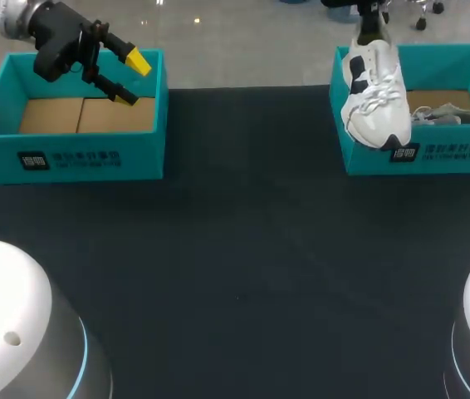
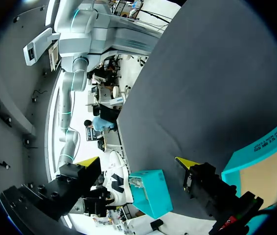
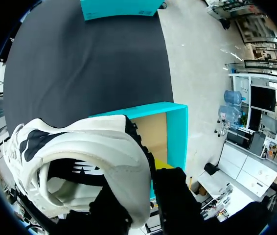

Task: Take the shoe out of the shoebox, open the shoe tongue, remove and reinsert the insole, then place the shoe into the shoebox

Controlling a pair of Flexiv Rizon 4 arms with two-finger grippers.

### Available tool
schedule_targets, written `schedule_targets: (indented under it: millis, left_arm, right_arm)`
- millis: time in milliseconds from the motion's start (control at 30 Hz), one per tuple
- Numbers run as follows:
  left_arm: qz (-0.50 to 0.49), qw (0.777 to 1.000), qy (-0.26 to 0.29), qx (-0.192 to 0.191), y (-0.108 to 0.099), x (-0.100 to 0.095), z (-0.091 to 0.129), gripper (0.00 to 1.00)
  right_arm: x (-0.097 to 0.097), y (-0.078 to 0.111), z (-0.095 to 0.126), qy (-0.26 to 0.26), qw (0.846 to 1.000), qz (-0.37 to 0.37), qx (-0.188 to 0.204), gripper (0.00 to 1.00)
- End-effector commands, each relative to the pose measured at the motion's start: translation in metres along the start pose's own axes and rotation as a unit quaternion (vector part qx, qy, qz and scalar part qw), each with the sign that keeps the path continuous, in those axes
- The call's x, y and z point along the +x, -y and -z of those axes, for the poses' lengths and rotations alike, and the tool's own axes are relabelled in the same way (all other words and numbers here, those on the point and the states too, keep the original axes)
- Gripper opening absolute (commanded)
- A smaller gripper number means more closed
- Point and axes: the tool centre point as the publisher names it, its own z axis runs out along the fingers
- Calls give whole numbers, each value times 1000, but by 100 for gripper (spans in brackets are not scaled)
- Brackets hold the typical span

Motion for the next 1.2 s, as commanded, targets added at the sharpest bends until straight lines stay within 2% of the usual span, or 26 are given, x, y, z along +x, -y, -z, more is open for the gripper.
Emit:
schedule_targets:
  millis: [33,267,467,600,700,1200]
  left_arm:
    - [0,1000,-1,0,0,0,0,100]
    - [0,1000,-1,0,0,0,0,100]
    - [0,1000,-1,0,0,0,0,100]
    - [0,1000,-1,0,0,0,0,100]
    - [0,1000,-1,0,0,0,0,100]
    - [0,1000,-1,0,0,0,0,100]
  right_arm:
    - [-22,39,-18,2,1000,1,-7,0]
    - [-55,84,-41,19,1000,22,9,0]
    - [-70,106,-59,16,998,21,53,0]
    - [-76,118,-60,24,998,14,55,0]
    - [-78,119,-54,24,999,0,33,0]
    - [-78,119,-54,24,999,0,33,0]
